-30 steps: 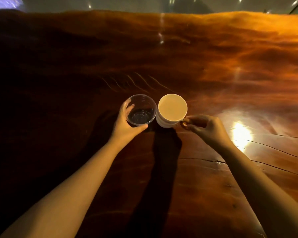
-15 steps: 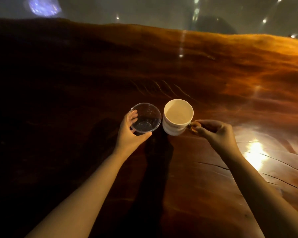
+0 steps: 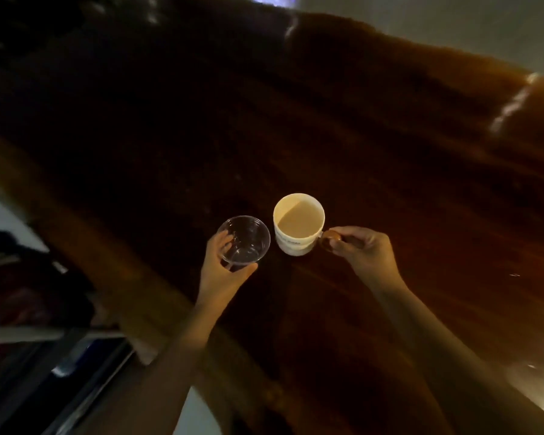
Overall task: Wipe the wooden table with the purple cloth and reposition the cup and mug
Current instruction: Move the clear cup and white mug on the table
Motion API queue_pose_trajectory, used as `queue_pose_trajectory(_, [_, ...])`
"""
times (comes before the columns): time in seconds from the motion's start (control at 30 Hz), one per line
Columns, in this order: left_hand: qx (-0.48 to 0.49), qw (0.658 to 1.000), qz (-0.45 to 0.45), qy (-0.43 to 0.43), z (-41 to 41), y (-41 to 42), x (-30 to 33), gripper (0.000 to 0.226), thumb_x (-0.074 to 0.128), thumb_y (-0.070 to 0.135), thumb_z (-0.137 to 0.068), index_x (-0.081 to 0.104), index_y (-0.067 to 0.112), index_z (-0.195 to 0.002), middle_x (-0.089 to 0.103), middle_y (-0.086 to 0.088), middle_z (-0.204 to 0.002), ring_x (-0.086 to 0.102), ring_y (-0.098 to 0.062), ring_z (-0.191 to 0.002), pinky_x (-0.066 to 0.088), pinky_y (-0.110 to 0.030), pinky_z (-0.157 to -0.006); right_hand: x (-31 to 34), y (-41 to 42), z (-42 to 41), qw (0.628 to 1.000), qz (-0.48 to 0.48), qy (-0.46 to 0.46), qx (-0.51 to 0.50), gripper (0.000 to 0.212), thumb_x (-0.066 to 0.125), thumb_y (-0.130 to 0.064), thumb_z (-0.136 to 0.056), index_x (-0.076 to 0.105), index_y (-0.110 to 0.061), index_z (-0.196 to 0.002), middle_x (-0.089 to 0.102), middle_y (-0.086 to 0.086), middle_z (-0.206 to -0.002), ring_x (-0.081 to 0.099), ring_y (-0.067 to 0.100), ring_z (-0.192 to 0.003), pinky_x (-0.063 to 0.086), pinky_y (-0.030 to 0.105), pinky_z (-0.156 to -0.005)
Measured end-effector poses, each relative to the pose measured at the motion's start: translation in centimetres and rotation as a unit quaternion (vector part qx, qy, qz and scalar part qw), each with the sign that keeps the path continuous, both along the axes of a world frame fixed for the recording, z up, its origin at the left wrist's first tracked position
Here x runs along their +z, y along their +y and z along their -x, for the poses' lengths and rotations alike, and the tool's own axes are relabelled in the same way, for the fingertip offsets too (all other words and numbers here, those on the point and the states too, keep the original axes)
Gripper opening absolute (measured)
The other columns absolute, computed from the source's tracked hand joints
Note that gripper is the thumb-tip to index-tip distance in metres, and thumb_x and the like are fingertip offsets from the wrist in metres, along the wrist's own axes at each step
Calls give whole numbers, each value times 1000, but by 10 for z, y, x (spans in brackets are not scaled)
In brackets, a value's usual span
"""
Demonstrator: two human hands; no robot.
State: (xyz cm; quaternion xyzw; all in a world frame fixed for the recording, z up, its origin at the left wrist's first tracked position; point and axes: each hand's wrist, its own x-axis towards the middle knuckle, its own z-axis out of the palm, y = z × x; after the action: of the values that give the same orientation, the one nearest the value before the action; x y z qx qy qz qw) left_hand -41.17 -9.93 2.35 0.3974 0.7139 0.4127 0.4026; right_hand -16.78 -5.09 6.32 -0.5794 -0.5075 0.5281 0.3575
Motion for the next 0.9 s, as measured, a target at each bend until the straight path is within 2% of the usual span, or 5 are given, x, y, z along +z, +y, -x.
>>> queue_pose_trajectory(0.13, [46,999,-9,-21,64,-23,-11,87,78,0,-63,33,24,-133,38,1,-137,39,-12,-126,44,-36,-96,-18,-2,70,999,27,-21,2,21,63,-9,-83,67,-13,-103,70,2,-103,66,13,-94,55,36,-84])
queue_pose_trajectory(0.27, [59,998,-21,-22,103,-41,-23,85,77,1,-64,34,20,-134,38,-6,-137,41,-13,-123,48,-28,-88,-28,-9,109,999,27,-32,13,23,63,-8,-83,66,-13,-105,70,5,-104,66,15,-95,54,34,-84])
queue_pose_trajectory(0.4, [72,997,-11,-30,119,-46,-30,84,78,6,-63,34,26,-132,41,-1,-132,42,-10,-120,45,-34,-95,-34,-15,127,997,26,-64,24,24,64,-7,-82,66,-15,-105,70,3,-104,65,15,-97,53,34,-86])
queue_pose_trajectory(0.63, [69,994,-7,-80,123,-48,-38,88,78,5,-61,34,36,-131,41,6,-129,43,-1,-114,48,-7,-67,-37,-24,126,994,81,-73,30,26,62,-2,-82,65,-14,-105,68,7,-105,66,16,-93,55,34,-81])
queue_pose_trajectory(0.9, [38,999,8,-31,123,-63,-38,100,80,7,-61,22,33,-138,36,-2,-141,36,-10,-123,44,-13,-75,-9,-31,122,994,86,-39,46,34,60,2,-82,59,-13,-112,63,7,-118,61,22,-107,54,27,-78])
